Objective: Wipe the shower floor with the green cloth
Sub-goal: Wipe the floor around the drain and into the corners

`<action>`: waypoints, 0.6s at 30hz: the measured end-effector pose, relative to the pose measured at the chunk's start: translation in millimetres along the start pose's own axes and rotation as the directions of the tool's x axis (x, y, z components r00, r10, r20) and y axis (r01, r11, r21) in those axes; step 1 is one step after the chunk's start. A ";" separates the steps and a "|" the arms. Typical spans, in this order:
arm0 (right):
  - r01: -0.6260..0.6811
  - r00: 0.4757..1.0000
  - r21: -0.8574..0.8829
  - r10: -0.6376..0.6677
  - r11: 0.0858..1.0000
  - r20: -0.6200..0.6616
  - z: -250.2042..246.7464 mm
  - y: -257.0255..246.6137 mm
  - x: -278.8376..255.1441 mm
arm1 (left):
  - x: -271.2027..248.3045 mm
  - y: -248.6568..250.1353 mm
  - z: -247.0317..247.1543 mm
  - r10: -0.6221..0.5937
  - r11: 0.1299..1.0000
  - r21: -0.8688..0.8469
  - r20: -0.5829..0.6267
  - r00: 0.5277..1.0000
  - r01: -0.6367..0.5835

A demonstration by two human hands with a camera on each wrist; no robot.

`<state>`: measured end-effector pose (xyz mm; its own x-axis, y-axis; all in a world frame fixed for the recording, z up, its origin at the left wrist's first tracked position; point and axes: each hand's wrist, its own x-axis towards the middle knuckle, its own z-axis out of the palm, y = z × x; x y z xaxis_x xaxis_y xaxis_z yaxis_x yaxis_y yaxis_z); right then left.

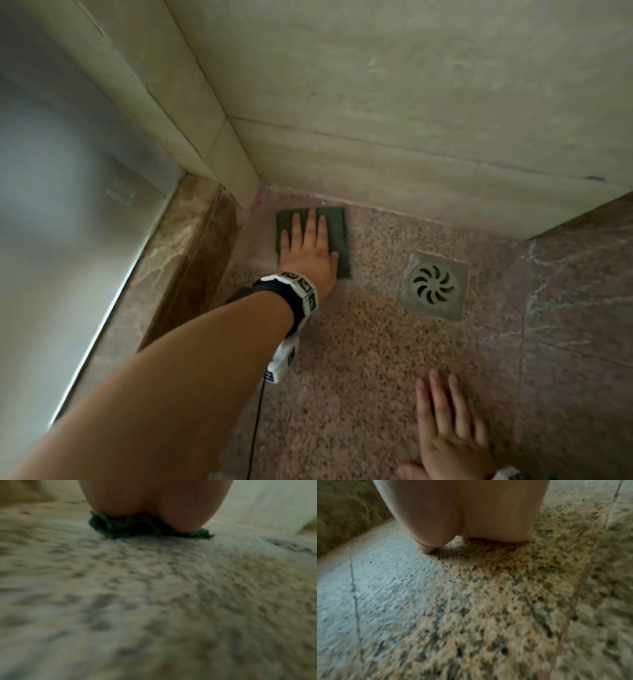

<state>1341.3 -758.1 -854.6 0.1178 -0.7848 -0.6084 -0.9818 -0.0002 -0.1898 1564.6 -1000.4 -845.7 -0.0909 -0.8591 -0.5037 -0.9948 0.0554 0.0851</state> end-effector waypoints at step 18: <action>0.109 0.993 0.007 -0.109 0.994 0.054 -0.5 6.1 2.9 | -69.6 6.4 32.8 -0.001 1.000 0.016 0.098 0.995 0.000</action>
<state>1335.6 -760.7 -857.1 0.2318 -0.7454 -0.6250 -0.9621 -0.0810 -0.2602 1563.1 -923.5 -838.3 -0.0937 -0.8050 -0.5859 -0.9954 0.0638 0.0716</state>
